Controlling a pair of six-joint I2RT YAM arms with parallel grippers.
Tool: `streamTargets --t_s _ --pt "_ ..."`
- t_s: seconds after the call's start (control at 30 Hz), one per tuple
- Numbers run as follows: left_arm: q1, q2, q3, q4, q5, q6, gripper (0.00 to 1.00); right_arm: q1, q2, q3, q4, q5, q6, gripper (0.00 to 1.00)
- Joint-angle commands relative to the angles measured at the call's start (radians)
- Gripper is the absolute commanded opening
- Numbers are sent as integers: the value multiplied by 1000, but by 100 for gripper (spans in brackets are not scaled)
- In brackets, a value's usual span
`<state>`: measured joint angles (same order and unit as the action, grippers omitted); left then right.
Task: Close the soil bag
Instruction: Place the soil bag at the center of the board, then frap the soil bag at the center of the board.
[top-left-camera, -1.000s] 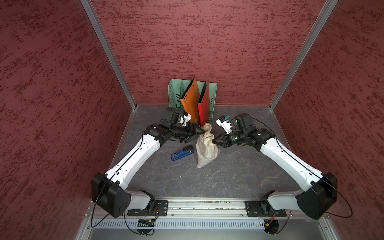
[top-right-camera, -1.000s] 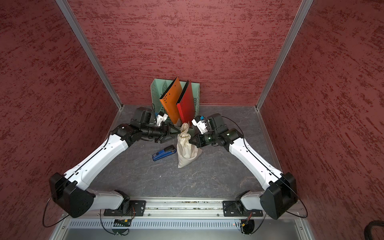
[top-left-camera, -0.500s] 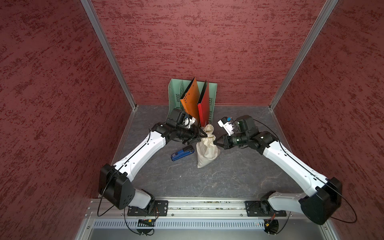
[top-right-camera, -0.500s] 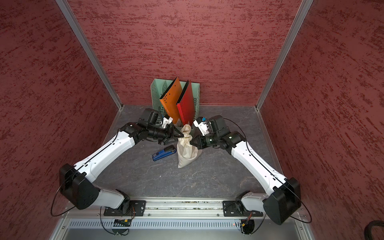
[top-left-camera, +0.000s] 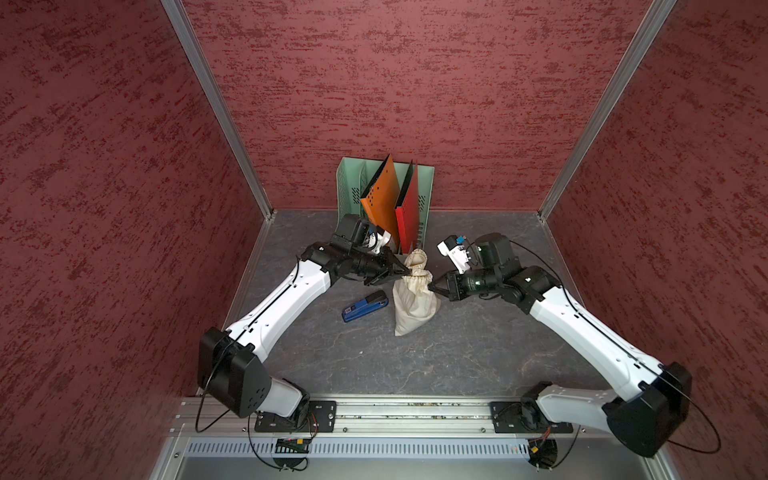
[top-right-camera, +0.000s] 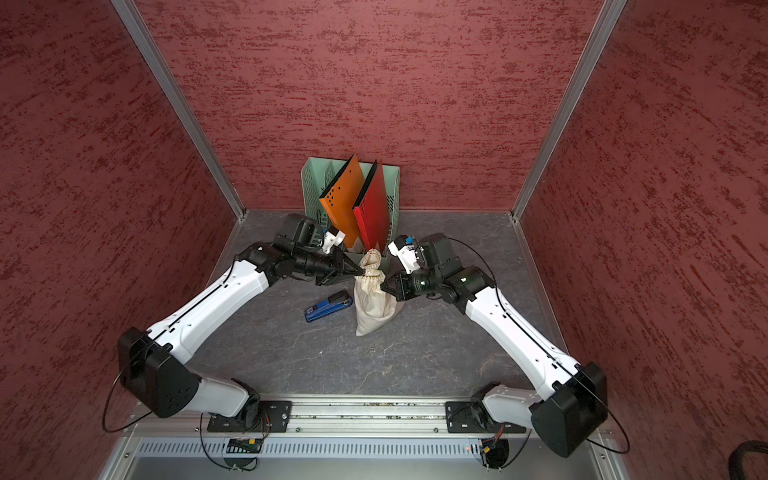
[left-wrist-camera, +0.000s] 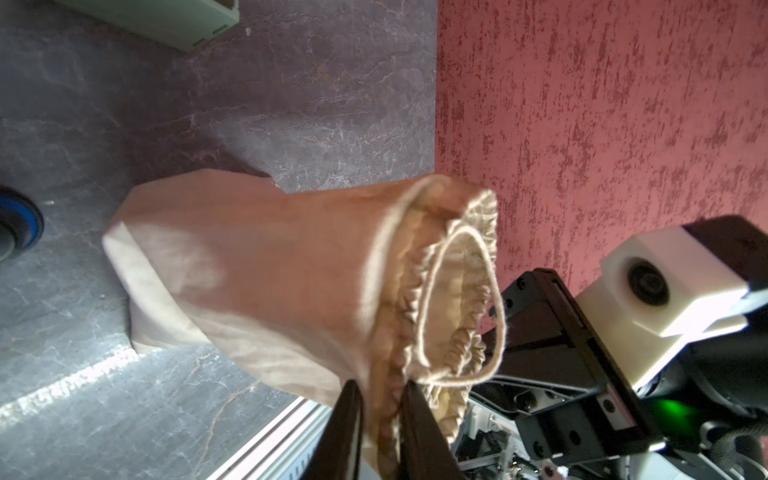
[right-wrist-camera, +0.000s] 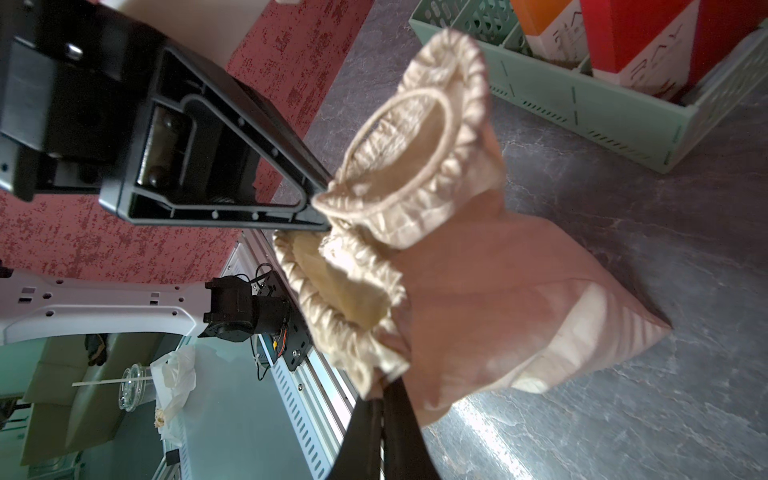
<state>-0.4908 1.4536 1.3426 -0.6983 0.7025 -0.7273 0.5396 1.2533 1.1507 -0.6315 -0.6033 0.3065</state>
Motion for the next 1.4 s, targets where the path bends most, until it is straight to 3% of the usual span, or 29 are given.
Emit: streamTargets --t_s 0.0,0.13,0.27,0.47,0.83,1.1,1.37 --pt "-9 -6 4 19 17 14 10 9 -31 30 -44 38 -8 36" --pt "-15 -23 4 48 19 10 4 6 -34 117 -114 52 -26 60" --pt "-18 -42 -3 60 21 18 4 3 5 229 -188 40 -39 67" --pt "-31 -68 -23 93 29 19 4 0 103 363 -273 19 -77 64" --pt "-42 -88 -32 83 31 39 4 0 198 425 -363 20 -145 55" --pt "-52 -100 -27 53 28 63 4 0 244 475 -373 52 -136 56" --pt "-58 -120 -37 49 15 62 6 0 301 534 -478 74 -219 56"
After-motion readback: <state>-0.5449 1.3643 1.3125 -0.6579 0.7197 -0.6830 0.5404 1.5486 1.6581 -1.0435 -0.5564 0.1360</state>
